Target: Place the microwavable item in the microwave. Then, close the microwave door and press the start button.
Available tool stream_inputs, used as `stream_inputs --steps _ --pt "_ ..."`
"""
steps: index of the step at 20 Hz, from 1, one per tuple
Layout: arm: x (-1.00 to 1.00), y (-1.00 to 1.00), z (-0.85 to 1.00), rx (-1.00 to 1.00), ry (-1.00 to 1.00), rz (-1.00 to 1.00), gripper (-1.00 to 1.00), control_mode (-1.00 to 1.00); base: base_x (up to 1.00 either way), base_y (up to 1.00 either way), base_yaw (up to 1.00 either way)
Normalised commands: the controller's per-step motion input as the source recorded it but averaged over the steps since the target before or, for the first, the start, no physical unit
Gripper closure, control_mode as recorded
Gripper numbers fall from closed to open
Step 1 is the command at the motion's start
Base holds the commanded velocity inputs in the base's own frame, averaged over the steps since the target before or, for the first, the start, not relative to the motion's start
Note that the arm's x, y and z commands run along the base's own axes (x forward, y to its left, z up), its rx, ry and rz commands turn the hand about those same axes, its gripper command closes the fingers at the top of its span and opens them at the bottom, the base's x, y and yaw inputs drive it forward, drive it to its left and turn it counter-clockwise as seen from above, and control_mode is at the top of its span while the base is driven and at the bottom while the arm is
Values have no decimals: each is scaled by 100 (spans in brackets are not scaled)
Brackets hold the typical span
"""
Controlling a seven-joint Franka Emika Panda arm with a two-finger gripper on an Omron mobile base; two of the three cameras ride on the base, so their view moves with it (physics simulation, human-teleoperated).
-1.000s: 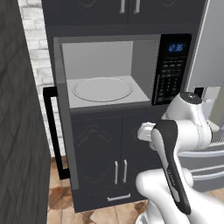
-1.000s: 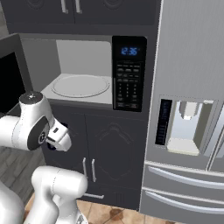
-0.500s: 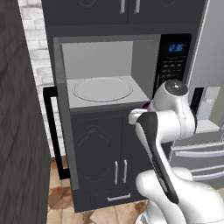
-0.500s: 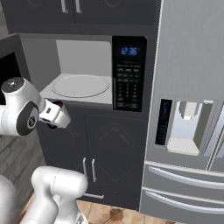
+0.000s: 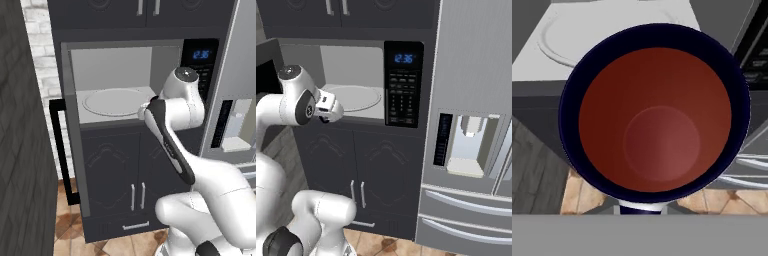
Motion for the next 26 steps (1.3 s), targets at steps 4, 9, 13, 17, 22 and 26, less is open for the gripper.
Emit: stream_inputs --steps 4,9,13,17,22,26 --pt "97 4 0 0 -1 9 100 -100 0 0 0" --pt "95 28 -1 0 0 4 100 -100 0 0 0" --pt "75 29 -21 -5 0 0 100 -100 0 0 0" --pt "43 8 -48 -6 0 0 100 -100 0 0 0" --pt "51 2 -24 -4 2 0 100 -100 0 0 0" --pt "57 3 -26 -3 1 0 100 -100 0 0 0"
